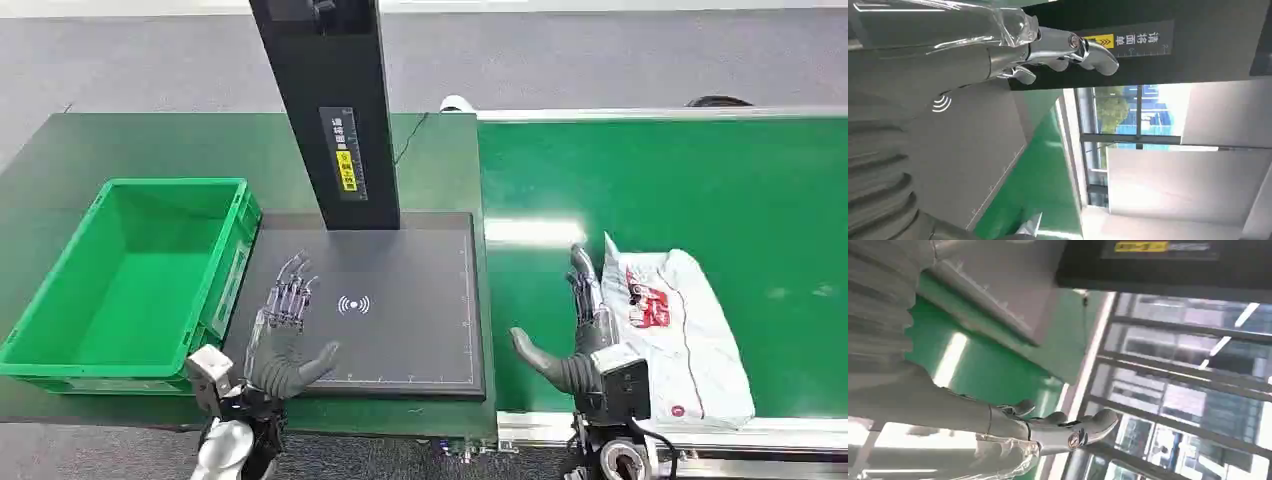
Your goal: Moved the parcel from conveyor to table for the left to box.
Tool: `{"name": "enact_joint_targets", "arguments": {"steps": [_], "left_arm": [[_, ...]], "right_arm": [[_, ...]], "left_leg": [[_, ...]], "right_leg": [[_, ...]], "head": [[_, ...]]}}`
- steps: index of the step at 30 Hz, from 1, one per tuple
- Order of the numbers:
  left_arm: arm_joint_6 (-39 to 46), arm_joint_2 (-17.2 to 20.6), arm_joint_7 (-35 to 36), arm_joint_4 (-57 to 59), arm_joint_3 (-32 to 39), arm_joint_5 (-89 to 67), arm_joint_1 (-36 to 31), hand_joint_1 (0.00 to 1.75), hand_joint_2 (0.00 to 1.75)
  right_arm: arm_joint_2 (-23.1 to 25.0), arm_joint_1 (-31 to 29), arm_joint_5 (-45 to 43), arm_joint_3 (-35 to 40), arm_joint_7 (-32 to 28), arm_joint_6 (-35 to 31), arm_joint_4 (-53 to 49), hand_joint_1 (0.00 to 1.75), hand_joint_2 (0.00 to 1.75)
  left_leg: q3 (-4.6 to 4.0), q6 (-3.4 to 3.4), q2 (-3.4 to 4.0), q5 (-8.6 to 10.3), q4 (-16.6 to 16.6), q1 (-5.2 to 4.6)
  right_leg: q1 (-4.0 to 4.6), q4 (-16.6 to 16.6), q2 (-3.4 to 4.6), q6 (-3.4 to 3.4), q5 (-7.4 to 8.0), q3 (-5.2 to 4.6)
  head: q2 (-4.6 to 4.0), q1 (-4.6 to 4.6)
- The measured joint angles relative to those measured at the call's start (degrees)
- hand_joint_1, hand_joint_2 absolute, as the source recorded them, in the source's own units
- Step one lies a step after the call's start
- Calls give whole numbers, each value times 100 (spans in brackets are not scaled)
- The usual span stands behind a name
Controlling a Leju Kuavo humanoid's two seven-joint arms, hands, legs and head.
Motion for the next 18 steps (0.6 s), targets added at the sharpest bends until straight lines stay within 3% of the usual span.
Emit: {"name": "enact_joint_targets", "arguments": {"steps": [9, 18], "left_arm": [[-72, 44, -2, -22, 50, 44, 29, 0, 175], [-96, 146, -13, -68, 114, 68, 95, 0, 175]], "right_arm": [[-528, -475, 1974, -50, 904, -884, 286, 0, 175], [-983, -715, 2233, -242, 1169, -1038, 677, 0, 175]], "left_leg": [[-1, 0, -2, 0, 1, -1], [0, 1, -3, -1, 1, 0]], "right_leg": [[-2, 0, -1, 1, 0, 2], [-1, 0, -1, 0, 0, 0]], "head": [[0, 0], [0, 0]]}}
